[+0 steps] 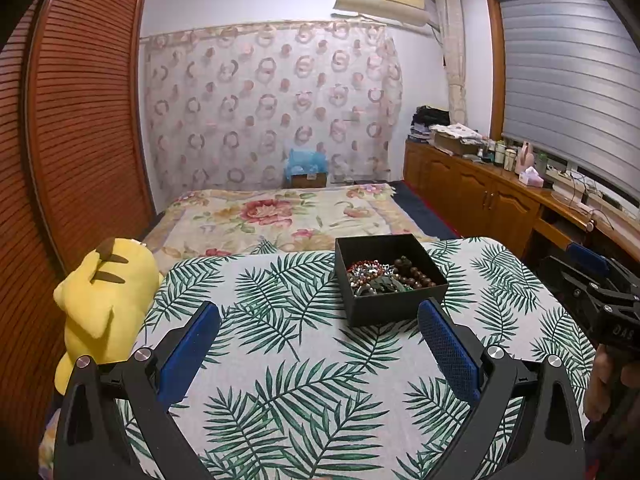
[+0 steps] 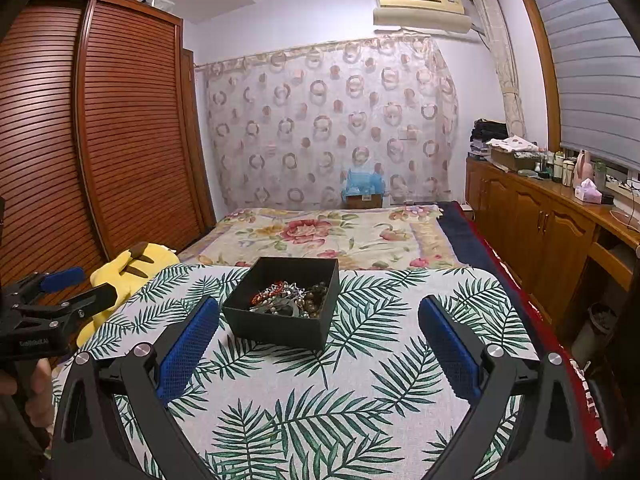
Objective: Organize jewelry
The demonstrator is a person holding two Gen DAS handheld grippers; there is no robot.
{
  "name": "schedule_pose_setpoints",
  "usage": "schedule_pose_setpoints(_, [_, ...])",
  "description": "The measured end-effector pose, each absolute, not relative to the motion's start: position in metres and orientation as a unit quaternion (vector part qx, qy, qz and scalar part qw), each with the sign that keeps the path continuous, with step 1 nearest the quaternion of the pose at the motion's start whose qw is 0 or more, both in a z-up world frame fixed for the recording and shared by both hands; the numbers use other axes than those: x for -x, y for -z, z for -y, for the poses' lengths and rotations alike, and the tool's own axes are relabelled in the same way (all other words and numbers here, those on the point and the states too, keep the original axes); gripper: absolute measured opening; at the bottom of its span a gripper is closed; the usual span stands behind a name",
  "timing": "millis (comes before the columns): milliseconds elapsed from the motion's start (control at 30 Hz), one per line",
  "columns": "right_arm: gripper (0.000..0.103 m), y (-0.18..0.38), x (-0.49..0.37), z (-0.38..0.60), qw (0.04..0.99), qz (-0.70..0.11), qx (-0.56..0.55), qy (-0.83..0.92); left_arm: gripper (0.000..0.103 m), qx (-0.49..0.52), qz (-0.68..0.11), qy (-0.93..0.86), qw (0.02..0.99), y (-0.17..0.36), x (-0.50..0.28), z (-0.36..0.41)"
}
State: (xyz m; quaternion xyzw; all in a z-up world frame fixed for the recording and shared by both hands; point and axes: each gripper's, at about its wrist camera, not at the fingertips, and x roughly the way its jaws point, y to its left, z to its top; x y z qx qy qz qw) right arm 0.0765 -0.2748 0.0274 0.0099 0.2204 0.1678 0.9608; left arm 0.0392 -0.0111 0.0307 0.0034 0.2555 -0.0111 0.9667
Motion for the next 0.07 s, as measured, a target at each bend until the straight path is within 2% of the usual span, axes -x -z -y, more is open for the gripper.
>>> schedule_pose_setpoints(67, [0.100,-0.0284,-0.0769,0.2763,0.961,-0.220,-0.010,-0.168,0.095,-0.004,-0.255,0.012,0.967,-0.0312,-0.0393,0.0105])
